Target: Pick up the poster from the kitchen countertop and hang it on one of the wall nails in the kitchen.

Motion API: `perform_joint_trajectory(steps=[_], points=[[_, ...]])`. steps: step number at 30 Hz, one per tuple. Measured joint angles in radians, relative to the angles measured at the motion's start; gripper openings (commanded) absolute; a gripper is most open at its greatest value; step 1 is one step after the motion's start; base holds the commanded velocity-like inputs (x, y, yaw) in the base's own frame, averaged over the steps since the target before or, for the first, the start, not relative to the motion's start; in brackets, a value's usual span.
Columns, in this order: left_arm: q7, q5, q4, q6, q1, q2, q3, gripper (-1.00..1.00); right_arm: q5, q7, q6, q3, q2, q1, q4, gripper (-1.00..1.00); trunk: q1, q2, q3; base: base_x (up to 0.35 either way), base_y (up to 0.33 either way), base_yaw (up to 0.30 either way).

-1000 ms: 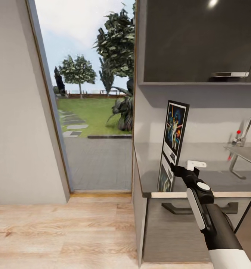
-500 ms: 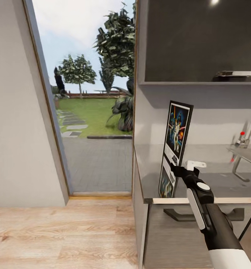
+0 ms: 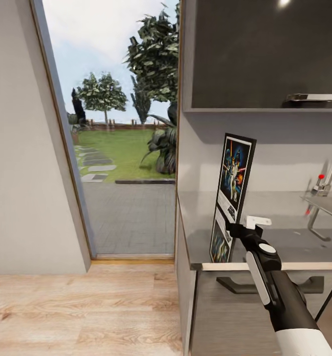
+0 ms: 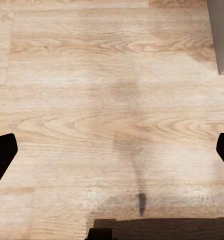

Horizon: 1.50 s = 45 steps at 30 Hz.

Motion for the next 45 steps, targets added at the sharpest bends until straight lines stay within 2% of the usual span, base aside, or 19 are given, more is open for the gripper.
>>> perform_joint_trajectory(steps=[45], points=[[0.0,0.0,0.0,0.0,0.0,0.0,0.0,1.0,0.0,0.0,0.0,-0.006,-0.002,0.0,0.0,1.0,0.0,0.0,0.0,0.047,0.0,0.0]])
